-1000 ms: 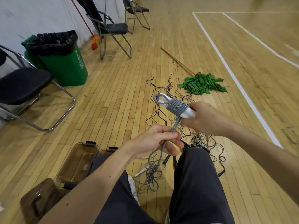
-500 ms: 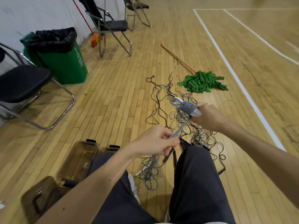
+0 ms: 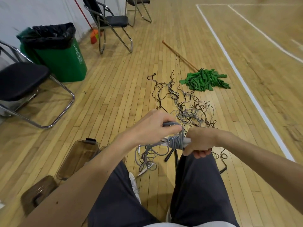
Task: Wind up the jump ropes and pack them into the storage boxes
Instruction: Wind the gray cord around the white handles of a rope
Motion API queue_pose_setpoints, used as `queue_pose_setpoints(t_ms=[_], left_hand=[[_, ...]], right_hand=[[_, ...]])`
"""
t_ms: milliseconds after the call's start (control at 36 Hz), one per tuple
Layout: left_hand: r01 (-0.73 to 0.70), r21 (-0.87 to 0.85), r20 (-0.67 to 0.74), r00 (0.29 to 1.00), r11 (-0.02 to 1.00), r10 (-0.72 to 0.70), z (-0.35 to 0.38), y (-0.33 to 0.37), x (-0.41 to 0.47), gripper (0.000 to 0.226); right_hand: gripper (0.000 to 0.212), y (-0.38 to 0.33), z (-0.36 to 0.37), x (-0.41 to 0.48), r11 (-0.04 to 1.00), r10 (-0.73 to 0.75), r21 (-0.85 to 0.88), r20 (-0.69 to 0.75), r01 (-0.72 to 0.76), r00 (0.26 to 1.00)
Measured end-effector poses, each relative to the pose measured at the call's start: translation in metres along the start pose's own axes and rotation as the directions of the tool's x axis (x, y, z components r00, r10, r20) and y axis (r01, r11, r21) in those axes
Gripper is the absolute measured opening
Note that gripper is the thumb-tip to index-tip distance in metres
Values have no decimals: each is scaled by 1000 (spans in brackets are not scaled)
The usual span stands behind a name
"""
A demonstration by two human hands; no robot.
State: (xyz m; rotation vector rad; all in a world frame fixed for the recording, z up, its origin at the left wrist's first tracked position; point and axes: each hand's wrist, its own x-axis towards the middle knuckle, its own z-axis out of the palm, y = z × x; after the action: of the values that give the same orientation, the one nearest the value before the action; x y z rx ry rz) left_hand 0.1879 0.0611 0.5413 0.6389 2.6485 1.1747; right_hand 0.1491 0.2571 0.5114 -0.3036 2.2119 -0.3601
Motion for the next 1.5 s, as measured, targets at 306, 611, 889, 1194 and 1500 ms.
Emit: queue_pose_setpoints(t_ms=[306, 611, 889, 1194, 1500], left_hand=[[11, 1, -43, 999, 1000, -10, -13, -22, 4, 15], [100, -333, -23, 993, 938, -114, -8, -37, 2, 32], [205, -409, 11, 975, 889, -220, -4, -53, -1, 20], [258, -305, 148, 964, 917, -222, 0, -47, -5, 26], [281, -485, 207, 957, 828, -204, 23, -57, -6, 34]], right_hand=[[21, -27, 13, -26, 960, -280, 62, 188, 273, 941], [14, -35, 10, -38, 814, -537, 330, 118, 477, 835], [5, -26, 17, -34, 381, -508, 880, -57, 284, 859], [17, -21, 15, -19, 376, -218, 917, -52, 132, 975], [29, -38, -36, -35, 368, -139, 781, -491, 505, 860]])
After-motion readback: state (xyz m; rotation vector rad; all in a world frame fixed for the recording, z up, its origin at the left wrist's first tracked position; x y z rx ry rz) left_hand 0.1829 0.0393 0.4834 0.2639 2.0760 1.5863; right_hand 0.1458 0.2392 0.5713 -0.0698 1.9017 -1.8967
